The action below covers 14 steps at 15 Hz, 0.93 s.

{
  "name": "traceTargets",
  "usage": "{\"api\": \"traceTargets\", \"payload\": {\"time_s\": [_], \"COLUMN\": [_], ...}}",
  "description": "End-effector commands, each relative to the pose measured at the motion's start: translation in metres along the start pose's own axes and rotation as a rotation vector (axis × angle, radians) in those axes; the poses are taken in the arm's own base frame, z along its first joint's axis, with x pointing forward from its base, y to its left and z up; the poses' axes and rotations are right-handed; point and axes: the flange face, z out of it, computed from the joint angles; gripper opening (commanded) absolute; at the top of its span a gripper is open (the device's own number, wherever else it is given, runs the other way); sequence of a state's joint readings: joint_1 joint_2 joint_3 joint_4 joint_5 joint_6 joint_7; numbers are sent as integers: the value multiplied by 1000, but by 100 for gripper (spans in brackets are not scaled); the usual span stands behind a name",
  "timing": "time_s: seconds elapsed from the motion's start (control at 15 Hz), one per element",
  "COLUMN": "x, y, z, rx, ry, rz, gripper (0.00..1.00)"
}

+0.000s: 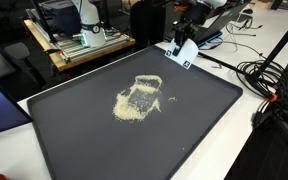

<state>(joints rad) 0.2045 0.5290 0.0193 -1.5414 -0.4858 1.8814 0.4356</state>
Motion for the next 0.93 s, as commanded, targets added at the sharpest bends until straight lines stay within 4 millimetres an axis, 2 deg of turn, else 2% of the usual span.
{"api": "traceTargets", "payload": {"time_s": [0.0, 0.53, 0.73, 0.87], "x": [14, 30, 26, 24], "y": [37, 172, 207, 221], "z": [6, 31, 48, 57], "rx": [53, 364, 432, 474], "ry": [-51, -88, -85, -69], "rz": [40, 140, 191, 219], "gripper": [1, 1, 1, 1]}}
